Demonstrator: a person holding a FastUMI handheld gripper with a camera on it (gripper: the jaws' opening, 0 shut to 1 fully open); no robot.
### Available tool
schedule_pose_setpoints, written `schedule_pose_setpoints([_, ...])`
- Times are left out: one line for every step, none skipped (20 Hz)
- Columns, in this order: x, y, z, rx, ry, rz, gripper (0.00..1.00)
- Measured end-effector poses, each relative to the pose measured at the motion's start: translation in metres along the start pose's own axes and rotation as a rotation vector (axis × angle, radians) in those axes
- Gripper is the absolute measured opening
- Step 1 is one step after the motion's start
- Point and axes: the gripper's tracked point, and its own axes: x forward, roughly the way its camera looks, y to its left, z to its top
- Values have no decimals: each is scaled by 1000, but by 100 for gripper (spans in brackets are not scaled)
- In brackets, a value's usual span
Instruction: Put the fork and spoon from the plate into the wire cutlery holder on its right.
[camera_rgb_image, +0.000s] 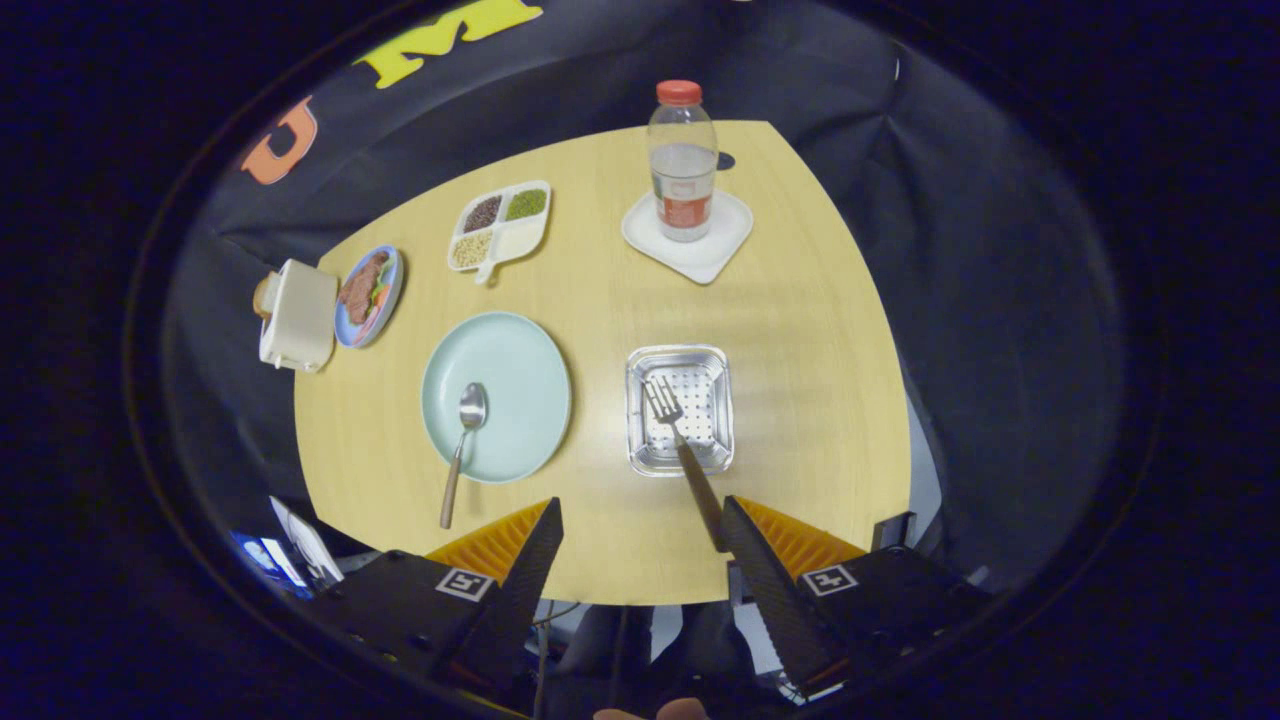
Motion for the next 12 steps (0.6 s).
schedule_pose_setpoints([-4, 13, 0, -17, -15, 8, 96])
schedule_pose_setpoints([-5, 29, -1, -32, -24, 20, 96])
schedule_pose_setpoints([-3, 45, -5, -47, -27, 29, 96])
schedule_pose_setpoints([1, 62, -8, -61, -23, 39, 96])
schedule_pose_setpoints([6, 77, -15, -75, -10, 47, 96])
schedule_pose_setpoints([12, 92, -20, -83, 4, 55, 96])
schedule_pose_setpoints([19, 106, -25, -87, 16, 62, 96])
schedule_pose_setpoints([25, 119, -30, -88, 25, 64, 97])
schedule_pose_setpoints([33, 130, -35, -86, 32, 64, 97])
schedule_pose_setpoints([41, 141, -39, -82, 39, 61, 97])
schedule_pose_setpoints([50, 151, -44, -75, 46, 58, 97])
schedule_pose_setpoints([59, 160, -49, -63, 56, 55, 97])
